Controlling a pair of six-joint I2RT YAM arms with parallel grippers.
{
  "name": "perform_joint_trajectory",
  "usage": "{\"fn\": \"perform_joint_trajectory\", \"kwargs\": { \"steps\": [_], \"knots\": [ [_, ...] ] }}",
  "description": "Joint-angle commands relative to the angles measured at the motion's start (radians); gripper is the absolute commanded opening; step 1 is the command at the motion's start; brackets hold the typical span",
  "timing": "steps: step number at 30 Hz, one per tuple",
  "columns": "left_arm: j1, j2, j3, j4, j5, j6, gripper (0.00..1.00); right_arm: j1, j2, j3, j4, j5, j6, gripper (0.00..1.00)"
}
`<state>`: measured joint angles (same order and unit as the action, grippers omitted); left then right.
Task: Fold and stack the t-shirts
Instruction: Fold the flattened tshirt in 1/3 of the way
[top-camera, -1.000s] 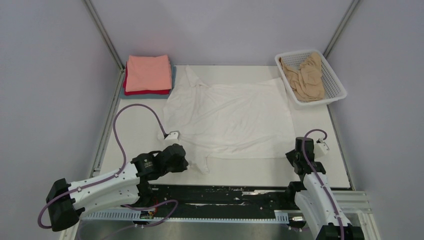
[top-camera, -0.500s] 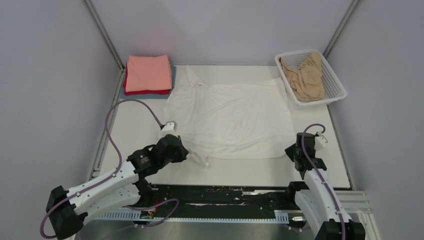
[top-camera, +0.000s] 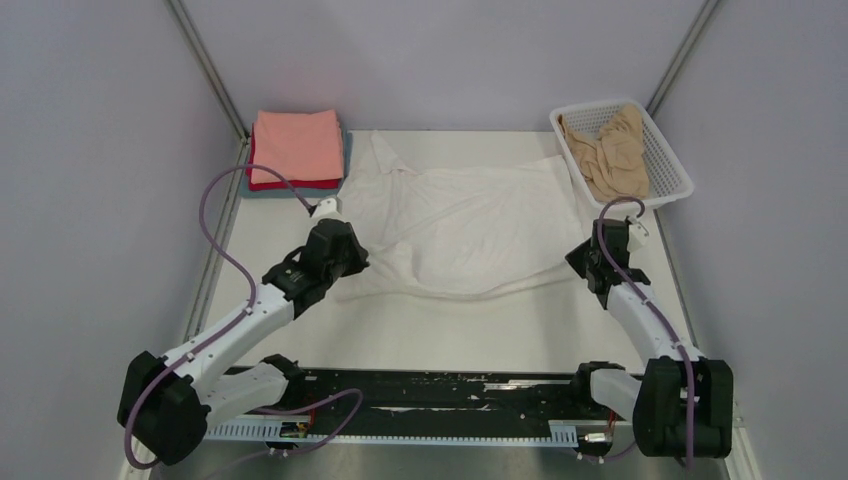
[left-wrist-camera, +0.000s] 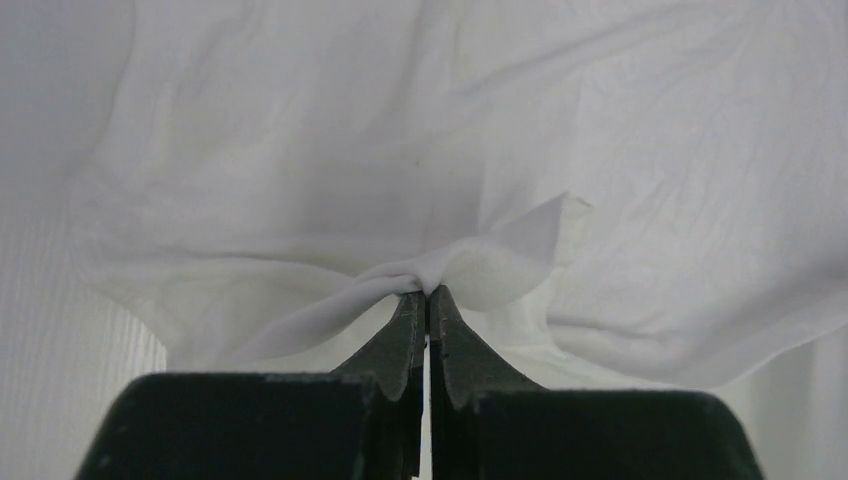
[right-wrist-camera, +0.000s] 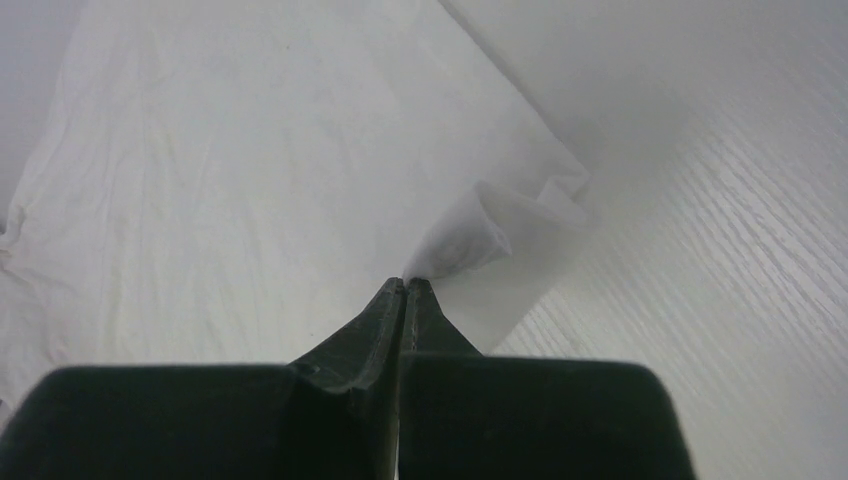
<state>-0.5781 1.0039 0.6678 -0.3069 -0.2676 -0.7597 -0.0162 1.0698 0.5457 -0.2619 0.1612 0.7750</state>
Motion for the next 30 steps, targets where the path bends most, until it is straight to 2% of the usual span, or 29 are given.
{"fn": "perform_joint_trajectory", "kwargs": {
  "steps": [1,11,17,24,27,28,30],
  "knots": [
    [0.057,0.068,0.078,0.109,-0.024,0.086,0.00,-0.002,0.097,0.090,0.141,-0.018,-0.009,0.00],
    [0.156,0.219,0.144,0.293,0.043,0.244,0.00,-0.002,0.211,0.176,0.206,0.024,-0.008,0.00],
    [0.220,0.327,0.169,0.434,0.162,0.330,0.00,-0.002,0.253,0.196,0.220,0.033,-0.019,0.00],
    [0.276,0.510,0.301,0.382,0.210,0.377,0.00,-0.002,0.303,0.202,0.252,0.037,-0.031,0.00],
    [0.283,0.602,0.352,0.406,0.249,0.415,0.08,-0.002,0.332,0.216,0.253,0.044,-0.041,0.02],
    [0.285,0.623,0.405,0.375,0.255,0.430,0.14,-0.001,0.341,0.224,0.253,0.042,-0.048,0.02],
    [0.286,0.686,0.495,0.275,0.250,0.440,0.19,-0.001,0.356,0.239,0.252,0.039,-0.062,0.06]
  ]
}}
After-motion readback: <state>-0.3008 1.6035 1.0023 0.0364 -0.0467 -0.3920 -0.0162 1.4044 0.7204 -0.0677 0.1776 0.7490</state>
